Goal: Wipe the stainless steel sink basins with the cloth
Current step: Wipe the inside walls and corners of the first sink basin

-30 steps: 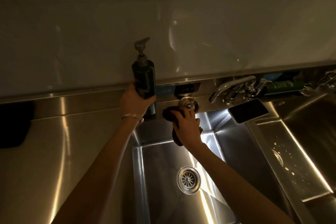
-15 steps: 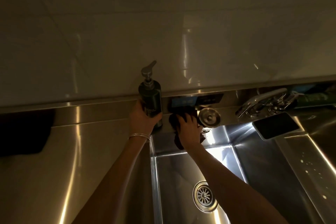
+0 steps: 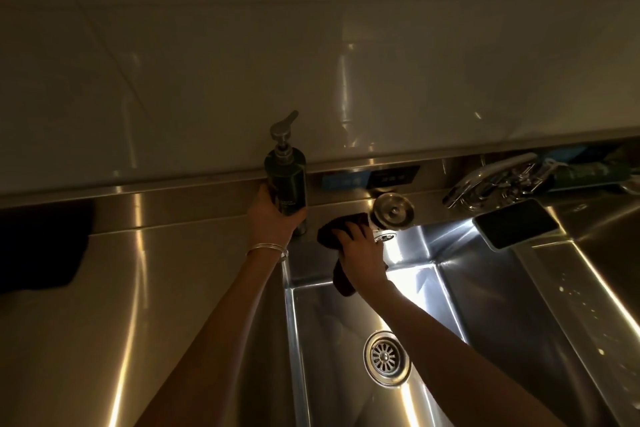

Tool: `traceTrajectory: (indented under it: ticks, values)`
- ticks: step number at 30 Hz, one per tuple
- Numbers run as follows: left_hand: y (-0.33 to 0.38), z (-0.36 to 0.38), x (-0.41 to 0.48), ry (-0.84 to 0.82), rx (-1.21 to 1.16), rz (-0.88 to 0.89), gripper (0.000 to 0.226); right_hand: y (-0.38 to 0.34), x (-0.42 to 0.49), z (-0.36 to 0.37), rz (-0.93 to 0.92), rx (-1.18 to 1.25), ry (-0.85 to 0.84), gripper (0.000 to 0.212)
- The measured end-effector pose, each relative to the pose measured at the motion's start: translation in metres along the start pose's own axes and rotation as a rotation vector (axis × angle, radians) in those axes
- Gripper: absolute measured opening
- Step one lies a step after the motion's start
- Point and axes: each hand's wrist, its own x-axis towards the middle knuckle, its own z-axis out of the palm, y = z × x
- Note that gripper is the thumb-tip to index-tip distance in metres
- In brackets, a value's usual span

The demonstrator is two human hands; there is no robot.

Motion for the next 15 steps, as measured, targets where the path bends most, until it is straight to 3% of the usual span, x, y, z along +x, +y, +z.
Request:
traceTrajectory:
  ticks: [8,11,13,15]
  values:
    - [0.004,-0.022,0.006,-0.251,0.133,-0.074,0.063,-0.016,0.042,-0.021,0.075,-0.019,-0.065,0.044]
    - [-0.012,-0.041,-0.010,-0.284,0.294,-0.128,0.049,-0.019,0.037,-0.018,0.098,-0.011,-0.043,0.044]
    - [-0.022,-0.047,-0.032,-0.298,0.524,0.047,0.037,-0.015,0.016,-0.006,0.056,-0.006,-0.009,0.046]
    - [-0.028,-0.045,-0.055,-0.261,0.542,0.195,0.037,-0.007,-0.003,0.001,-0.014,0.000,-0.008,0.048]
